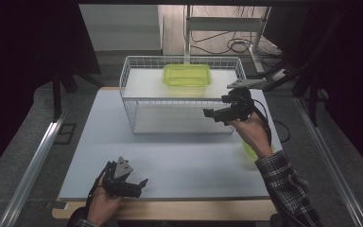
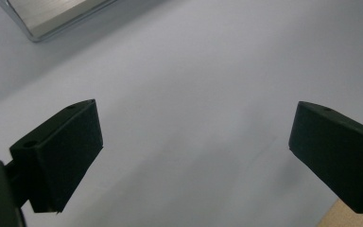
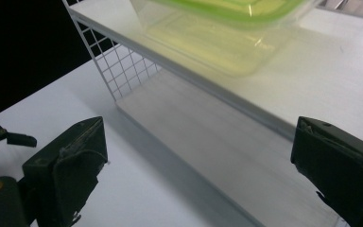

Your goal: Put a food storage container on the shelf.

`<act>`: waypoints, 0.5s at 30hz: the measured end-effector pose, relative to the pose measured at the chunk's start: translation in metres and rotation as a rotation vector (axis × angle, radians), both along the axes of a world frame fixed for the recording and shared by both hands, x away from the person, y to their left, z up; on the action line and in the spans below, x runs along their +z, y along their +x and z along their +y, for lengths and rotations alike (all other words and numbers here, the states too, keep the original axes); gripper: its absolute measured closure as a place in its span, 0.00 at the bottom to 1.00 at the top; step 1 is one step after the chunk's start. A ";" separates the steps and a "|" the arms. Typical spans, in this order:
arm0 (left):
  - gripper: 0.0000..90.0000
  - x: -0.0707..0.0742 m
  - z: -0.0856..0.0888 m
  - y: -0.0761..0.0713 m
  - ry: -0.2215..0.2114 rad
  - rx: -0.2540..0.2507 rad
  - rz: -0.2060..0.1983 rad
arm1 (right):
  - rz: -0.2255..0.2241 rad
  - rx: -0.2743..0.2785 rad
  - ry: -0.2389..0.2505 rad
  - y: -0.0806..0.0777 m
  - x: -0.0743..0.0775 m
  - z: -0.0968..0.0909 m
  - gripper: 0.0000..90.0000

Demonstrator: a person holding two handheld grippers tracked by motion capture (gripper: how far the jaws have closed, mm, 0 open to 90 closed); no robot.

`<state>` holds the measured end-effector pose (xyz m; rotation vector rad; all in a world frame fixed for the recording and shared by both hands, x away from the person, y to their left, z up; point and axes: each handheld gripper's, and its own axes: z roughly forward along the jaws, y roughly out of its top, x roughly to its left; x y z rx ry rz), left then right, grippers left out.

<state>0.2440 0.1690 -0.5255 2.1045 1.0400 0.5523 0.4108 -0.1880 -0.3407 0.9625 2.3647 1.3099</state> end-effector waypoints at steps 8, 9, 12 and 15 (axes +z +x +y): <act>0.04 -0.001 -0.003 -0.001 0.031 -0.018 -0.003 | 0.005 -0.016 -0.006 -0.015 -0.016 -0.015 0.04; 0.04 -0.001 -0.003 -0.001 0.031 -0.019 -0.003 | 0.002 -0.015 -0.007 -0.017 -0.018 -0.016 0.04; 0.04 -0.001 -0.003 0.000 0.023 -0.021 0.005 | -0.002 -0.015 -0.014 -0.023 -0.024 -0.019 0.03; 0.04 -0.001 -0.002 0.001 0.010 -0.033 0.017 | -0.009 -0.012 -0.031 -0.029 -0.030 -0.020 0.03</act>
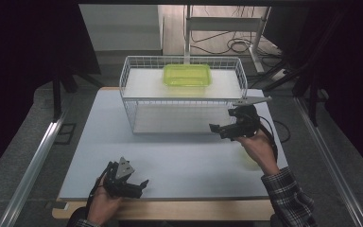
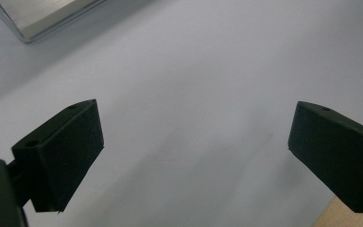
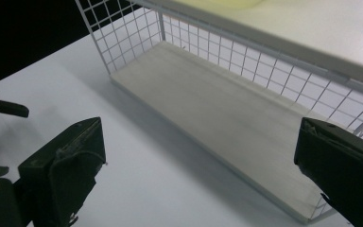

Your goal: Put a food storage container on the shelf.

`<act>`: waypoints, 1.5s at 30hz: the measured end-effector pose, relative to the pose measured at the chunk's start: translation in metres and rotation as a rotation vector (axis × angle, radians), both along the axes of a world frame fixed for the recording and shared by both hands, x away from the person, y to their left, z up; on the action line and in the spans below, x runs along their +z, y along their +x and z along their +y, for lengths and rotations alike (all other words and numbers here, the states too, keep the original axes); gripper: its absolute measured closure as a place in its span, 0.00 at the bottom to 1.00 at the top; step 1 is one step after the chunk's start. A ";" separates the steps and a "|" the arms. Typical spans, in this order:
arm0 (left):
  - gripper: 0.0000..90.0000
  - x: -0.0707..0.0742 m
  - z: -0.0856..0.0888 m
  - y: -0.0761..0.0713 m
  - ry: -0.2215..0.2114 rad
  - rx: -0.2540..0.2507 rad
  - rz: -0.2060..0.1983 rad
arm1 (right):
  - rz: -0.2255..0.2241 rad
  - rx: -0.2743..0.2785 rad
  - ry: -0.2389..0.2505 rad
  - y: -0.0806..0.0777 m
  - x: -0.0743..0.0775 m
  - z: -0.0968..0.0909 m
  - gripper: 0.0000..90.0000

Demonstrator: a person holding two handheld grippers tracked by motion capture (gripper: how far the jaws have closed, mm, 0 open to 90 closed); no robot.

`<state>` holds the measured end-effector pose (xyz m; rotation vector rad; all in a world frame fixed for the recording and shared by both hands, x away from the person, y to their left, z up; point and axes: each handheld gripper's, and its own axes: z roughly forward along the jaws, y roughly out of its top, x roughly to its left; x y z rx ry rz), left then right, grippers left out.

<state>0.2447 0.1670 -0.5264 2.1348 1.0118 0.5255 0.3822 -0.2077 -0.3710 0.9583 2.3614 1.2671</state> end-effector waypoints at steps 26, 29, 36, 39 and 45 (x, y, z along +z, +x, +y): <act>0.06 -0.001 -0.006 -0.001 0.027 -0.033 0.027 | 0.024 0.010 -0.011 -0.047 -0.065 -0.016 0.01; 0.05 -0.001 -0.006 -0.001 0.037 -0.030 0.021 | 0.014 0.014 -0.014 -0.052 -0.071 -0.017 0.02; 0.05 -0.003 -0.006 -0.001 0.045 -0.039 0.000 | 0.021 0.023 -0.012 -0.061 -0.091 -0.017 0.04; 0.05 -0.004 -0.006 -0.001 0.057 -0.044 -0.008 | 0.024 0.021 -0.026 -0.064 -0.100 -0.018 0.04; 0.04 -0.004 -0.005 -0.001 0.052 -0.042 -0.011 | 0.048 0.013 -0.074 -0.069 -0.118 -0.020 0.04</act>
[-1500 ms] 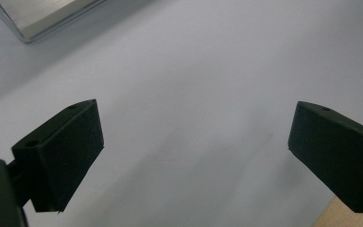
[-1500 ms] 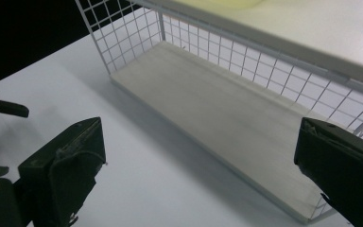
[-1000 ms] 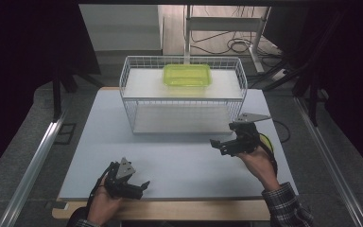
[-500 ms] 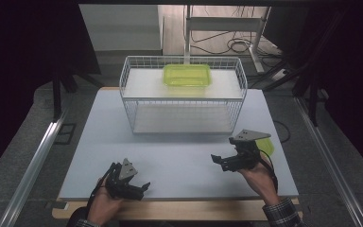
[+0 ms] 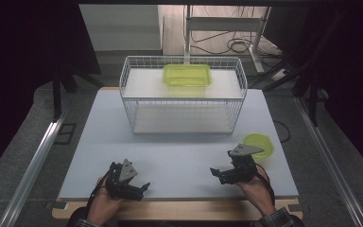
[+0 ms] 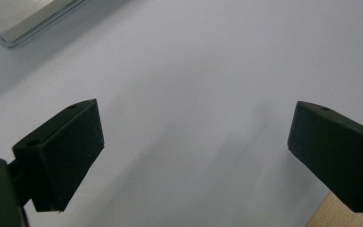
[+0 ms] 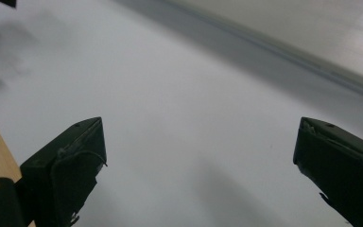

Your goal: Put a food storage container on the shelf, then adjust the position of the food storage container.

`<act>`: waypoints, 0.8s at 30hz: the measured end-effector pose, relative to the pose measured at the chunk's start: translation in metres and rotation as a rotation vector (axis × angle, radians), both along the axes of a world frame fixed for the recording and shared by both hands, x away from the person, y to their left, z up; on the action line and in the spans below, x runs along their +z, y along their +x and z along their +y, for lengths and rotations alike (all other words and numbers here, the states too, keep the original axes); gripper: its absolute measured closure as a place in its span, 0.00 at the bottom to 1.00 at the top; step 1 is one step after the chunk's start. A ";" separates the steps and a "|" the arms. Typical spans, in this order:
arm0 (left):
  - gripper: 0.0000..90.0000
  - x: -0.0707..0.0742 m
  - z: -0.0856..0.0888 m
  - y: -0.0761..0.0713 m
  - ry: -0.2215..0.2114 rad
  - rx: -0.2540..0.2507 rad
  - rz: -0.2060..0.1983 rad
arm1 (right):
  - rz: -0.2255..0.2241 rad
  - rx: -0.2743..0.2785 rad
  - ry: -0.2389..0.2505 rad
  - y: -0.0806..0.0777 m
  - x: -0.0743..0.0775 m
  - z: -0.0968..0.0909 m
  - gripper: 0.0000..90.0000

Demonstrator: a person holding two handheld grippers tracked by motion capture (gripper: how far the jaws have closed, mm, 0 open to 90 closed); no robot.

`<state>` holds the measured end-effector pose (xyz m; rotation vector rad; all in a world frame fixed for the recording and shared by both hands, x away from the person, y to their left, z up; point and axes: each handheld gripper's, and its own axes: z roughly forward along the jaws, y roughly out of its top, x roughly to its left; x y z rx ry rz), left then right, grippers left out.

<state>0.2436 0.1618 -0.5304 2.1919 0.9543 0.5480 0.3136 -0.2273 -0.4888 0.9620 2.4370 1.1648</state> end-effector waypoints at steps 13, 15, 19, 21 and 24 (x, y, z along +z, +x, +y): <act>0.04 0.000 -0.001 0.000 0.009 0.004 0.001 | 0.024 -0.038 0.024 0.001 0.011 -0.008 0.01; 0.04 -0.001 -0.001 0.000 0.007 0.004 0.002 | 0.016 -0.046 0.010 0.000 0.016 -0.009 0.03; 0.04 -0.001 0.000 0.001 0.007 0.005 0.004 | -0.015 -0.106 -0.003 0.002 0.027 -0.019 0.18; 0.04 -0.001 0.000 0.001 0.009 0.006 0.003 | -0.027 -0.136 0.004 0.004 0.033 -0.027 0.28; 0.04 -0.001 -0.001 0.001 0.012 0.005 0.004 | -0.016 -0.151 0.018 0.007 0.039 -0.039 0.45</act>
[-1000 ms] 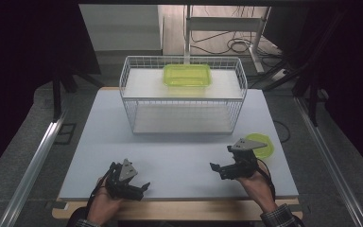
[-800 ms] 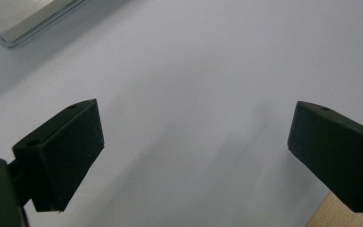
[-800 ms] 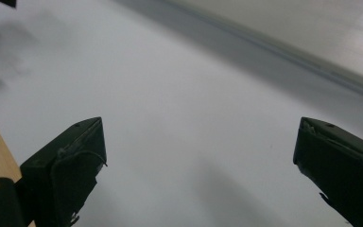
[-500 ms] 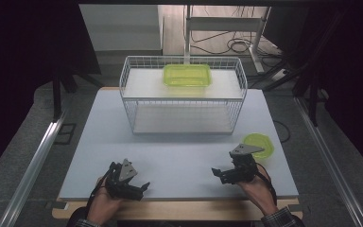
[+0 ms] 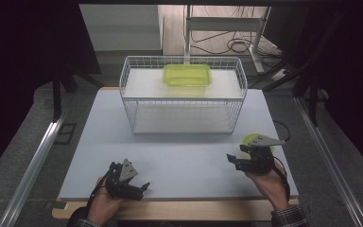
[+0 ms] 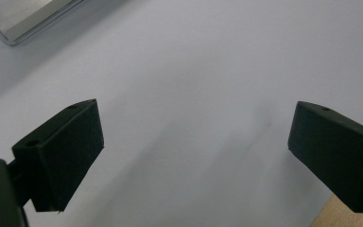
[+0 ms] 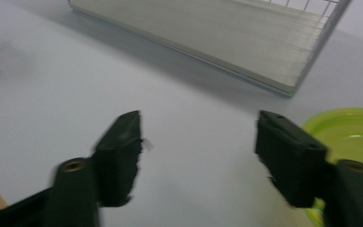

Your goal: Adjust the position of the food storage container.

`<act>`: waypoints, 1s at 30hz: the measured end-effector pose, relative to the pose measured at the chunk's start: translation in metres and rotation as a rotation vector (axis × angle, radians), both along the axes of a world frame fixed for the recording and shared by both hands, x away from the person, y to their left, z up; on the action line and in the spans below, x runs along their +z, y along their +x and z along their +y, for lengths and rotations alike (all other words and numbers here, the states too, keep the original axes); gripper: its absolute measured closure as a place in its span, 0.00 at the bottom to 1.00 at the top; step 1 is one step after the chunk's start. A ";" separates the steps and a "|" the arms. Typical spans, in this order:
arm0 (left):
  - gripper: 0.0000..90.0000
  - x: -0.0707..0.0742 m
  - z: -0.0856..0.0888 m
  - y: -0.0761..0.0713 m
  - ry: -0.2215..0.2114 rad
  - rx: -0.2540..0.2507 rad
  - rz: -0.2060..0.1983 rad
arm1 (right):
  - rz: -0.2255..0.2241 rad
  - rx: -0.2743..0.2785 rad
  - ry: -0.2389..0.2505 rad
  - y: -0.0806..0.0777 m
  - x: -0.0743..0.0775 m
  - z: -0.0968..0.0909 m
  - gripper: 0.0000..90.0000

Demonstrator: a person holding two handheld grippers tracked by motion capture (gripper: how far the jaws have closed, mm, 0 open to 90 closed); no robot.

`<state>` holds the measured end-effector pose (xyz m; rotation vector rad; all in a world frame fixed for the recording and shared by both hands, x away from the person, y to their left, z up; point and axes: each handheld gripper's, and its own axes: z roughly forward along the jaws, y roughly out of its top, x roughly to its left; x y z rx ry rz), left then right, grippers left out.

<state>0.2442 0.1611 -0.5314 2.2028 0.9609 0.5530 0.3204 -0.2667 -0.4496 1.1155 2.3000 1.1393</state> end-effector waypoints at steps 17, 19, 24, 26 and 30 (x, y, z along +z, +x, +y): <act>0.04 0.000 0.000 0.000 0.022 -0.002 0.002 | -0.010 -0.131 -0.015 0.030 0.005 -0.065 0.99; 0.04 0.000 0.000 0.000 0.023 -0.002 0.002 | -0.013 -0.168 -0.015 0.033 0.005 -0.074 0.99; 0.04 0.000 -0.001 0.000 0.019 0.003 0.001 | -0.025 -0.257 -0.007 0.040 0.007 -0.097 0.99; 0.04 0.000 -0.001 0.000 0.021 0.003 0.002 | -0.029 -0.302 -0.020 0.045 0.005 -0.106 0.99; 0.04 -0.001 -0.001 0.000 0.024 0.003 0.003 | -0.010 -0.340 -0.034 0.054 -0.004 -0.115 0.99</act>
